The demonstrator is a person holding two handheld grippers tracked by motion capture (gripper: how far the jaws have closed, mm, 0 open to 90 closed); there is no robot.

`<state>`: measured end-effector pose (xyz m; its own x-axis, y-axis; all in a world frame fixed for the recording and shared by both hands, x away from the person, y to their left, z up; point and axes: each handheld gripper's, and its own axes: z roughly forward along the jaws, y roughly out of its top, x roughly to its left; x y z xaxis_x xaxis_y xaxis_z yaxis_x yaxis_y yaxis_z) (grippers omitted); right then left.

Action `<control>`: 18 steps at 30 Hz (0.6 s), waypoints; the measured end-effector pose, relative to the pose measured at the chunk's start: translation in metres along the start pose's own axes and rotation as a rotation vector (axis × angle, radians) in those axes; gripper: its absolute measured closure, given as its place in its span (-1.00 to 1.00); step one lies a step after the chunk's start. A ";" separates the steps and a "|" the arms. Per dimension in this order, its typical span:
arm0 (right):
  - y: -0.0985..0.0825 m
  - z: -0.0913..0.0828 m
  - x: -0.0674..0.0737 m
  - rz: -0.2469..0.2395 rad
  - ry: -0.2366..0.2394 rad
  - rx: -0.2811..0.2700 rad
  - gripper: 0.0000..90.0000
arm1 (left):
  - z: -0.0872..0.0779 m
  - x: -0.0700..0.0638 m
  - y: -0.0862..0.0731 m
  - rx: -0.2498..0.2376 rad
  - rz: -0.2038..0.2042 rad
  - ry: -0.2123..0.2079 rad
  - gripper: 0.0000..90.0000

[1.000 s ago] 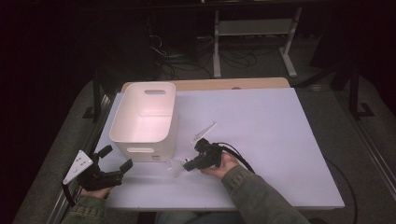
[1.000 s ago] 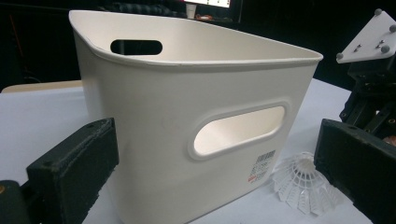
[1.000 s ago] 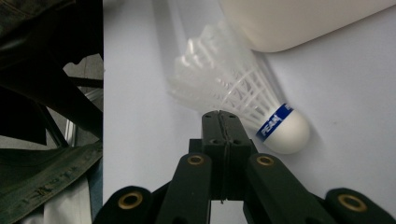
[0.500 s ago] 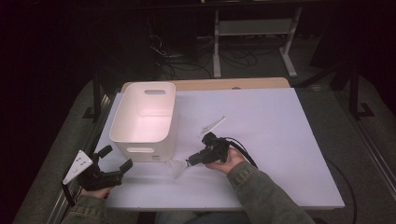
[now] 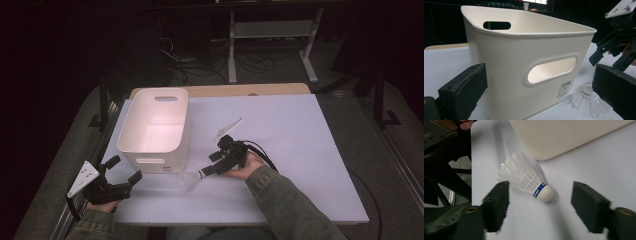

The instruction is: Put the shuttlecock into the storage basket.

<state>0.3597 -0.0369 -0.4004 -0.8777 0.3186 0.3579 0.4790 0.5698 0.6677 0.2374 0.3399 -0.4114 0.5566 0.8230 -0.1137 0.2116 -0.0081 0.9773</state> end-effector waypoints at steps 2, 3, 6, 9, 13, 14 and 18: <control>0.003 -0.001 -0.001 -0.016 -0.002 0.005 -0.49 | 0.000 0.000 0.000 0.000 -0.001 0.001 -1.00; 0.005 -0.001 -0.002 -0.043 -0.011 0.021 -0.53 | 0.000 0.000 0.000 -0.001 -0.001 0.001 -1.00; 0.013 -0.003 -0.003 -0.104 -0.024 0.063 -0.63 | 0.000 0.000 0.000 0.000 -0.001 0.000 -1.00; 0.017 -0.005 -0.004 -0.135 -0.034 0.066 -0.70 | 0.000 0.000 0.000 -0.001 -0.003 0.000 -1.00; 0.024 -0.007 -0.010 -0.176 -0.025 0.075 -0.71 | 0.000 0.000 0.000 -0.004 -0.009 0.000 -1.00; 0.025 -0.008 -0.009 -0.166 -0.023 0.082 -0.71 | 0.000 0.000 0.000 -0.004 -0.009 -0.001 -1.00; 0.030 -0.005 -0.011 -0.259 -0.014 0.110 -0.79 | -0.001 0.000 0.000 -0.003 -0.006 -0.002 -1.00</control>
<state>0.3838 -0.0274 -0.3811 -0.9713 0.1612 0.1751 0.2373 0.7125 0.6604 0.2372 0.3407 -0.4113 0.5565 0.8221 -0.1201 0.2126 -0.0011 0.9771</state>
